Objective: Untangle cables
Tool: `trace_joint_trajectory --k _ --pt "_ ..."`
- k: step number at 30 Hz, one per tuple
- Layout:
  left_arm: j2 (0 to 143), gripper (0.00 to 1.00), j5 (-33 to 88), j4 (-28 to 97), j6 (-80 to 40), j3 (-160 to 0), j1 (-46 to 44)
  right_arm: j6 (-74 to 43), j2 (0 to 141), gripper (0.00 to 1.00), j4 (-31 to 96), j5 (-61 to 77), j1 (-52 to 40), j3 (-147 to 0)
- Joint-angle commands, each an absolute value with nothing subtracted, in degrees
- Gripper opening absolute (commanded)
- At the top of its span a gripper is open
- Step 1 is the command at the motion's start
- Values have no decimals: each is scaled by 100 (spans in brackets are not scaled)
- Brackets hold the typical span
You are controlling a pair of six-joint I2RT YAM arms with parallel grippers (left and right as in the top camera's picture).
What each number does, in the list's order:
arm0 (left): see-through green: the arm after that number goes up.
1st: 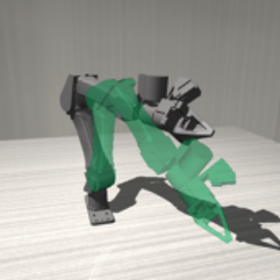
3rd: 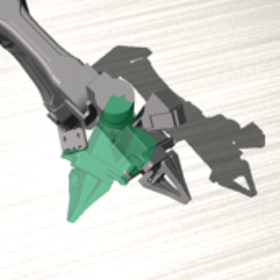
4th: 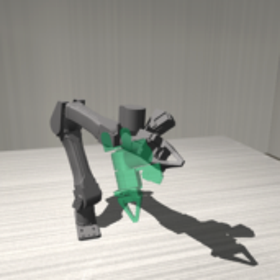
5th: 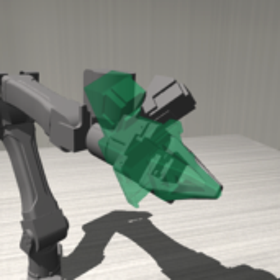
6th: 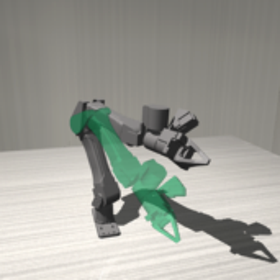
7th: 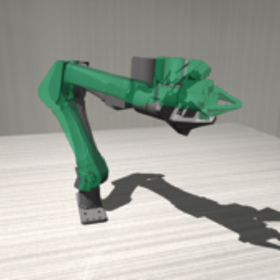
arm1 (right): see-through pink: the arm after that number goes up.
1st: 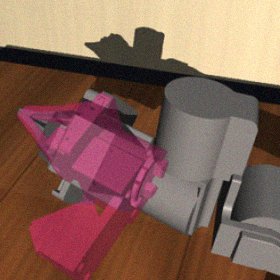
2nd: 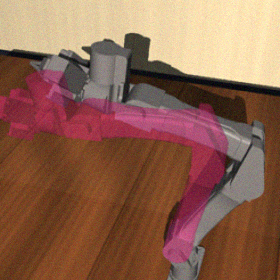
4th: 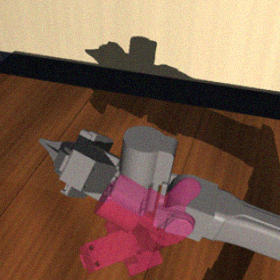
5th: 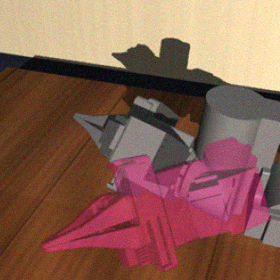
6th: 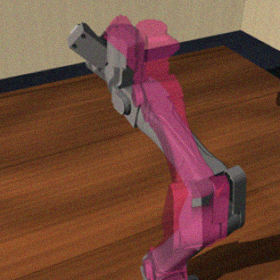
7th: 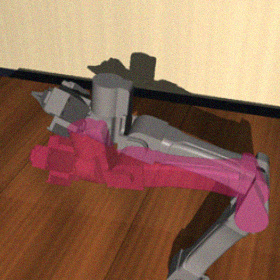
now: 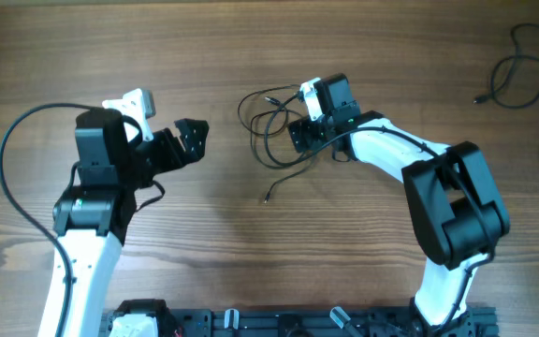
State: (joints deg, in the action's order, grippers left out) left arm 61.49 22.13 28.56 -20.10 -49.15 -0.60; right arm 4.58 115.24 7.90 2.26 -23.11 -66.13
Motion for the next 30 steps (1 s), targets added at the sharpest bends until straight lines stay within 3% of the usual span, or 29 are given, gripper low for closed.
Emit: trace_joint_trajectory --k 1,2,3,10,19,25,30 --pt "6034 100 2196 3107 -1979 -4941 -21 760 11797 46 587 -19 -2298 -6595" --pt "6069 100 2196 3166 -1979 -4941 -21 753 11784 15 499 -21 -2298 -6600" --pt "6093 100 2196 3181 -1979 -4941 -21 746 11767 4 423 -19 -2296 -6604" --pt "6250 100 2198 3201 -1979 -4941 -21 429 11389 4 438 -1129 -1953 -7057" --pt "6250 100 2196 3201 -1979 -4941 -21 510 11115 4 -97 -1155 -392 -7391" --pt "6250 100 2198 3201 -1979 -4941 -21 427 11325 4 -1107 167 757 -7391" --pt "6250 100 2198 3201 -1979 -4941 -21 137 11808 4 -1614 340 1173 -7391"
